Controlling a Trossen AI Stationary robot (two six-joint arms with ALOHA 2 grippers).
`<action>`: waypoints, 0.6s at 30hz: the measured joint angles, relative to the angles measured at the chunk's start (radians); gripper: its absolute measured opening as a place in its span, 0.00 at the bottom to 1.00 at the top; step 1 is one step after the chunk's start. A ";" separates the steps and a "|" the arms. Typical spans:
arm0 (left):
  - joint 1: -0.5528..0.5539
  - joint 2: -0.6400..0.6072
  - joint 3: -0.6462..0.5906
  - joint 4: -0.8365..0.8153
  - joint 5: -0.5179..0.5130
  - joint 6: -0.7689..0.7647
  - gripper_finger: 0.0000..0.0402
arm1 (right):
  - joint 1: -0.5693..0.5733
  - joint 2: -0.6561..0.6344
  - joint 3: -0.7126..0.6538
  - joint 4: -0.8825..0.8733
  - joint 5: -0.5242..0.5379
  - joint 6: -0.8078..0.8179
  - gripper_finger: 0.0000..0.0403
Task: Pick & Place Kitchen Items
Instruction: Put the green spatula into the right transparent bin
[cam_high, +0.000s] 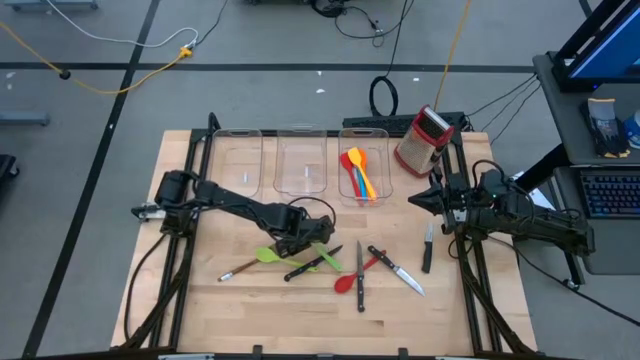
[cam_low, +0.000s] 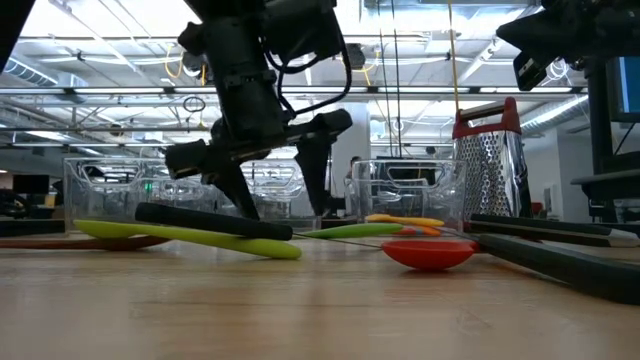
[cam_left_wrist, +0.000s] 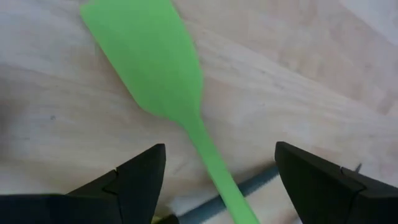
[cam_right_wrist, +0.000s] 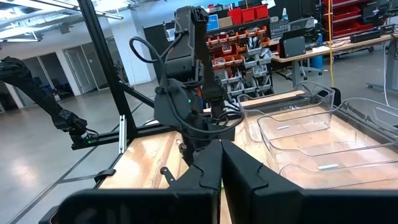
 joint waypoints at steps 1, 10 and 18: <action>0.004 0.000 -0.004 0.001 0.006 0.002 0.76 | 0.000 0.000 0.000 0.000 0.000 0.000 0.00; 0.021 -0.001 -0.035 0.003 0.041 0.009 0.60 | 0.000 0.000 0.000 0.000 0.001 -0.005 0.00; 0.028 0.057 -0.033 0.043 0.058 0.036 0.50 | -0.001 0.000 0.000 0.000 0.001 -0.008 0.00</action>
